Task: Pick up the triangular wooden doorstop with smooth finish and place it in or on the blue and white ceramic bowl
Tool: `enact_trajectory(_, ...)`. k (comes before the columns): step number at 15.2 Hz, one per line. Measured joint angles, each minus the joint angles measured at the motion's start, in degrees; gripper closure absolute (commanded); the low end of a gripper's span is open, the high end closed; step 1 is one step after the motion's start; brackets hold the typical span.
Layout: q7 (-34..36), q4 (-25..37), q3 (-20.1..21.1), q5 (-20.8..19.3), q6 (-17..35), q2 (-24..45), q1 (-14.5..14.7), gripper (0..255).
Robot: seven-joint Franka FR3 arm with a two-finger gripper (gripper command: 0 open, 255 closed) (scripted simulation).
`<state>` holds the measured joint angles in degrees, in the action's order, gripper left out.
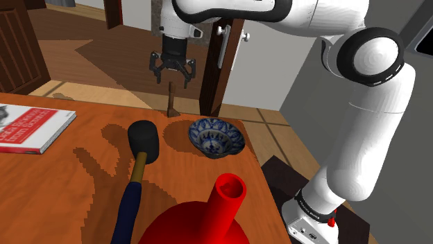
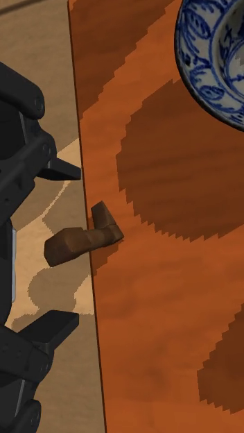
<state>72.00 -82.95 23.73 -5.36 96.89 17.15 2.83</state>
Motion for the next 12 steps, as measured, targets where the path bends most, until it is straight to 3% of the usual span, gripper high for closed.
enact_trajectory(8, -0.1, -2.0, -0.1, 0.0, 2.0, -0.1, -0.2, 0)
enact_trajectory(9, -0.1, -2.0, -0.1, 0.0, 2.0, -0.1, -0.2, 255)
enact_trajectory(12, -0.1, -2.0, -0.1, 0.0, 2.0, -0.1, -0.2, 255)
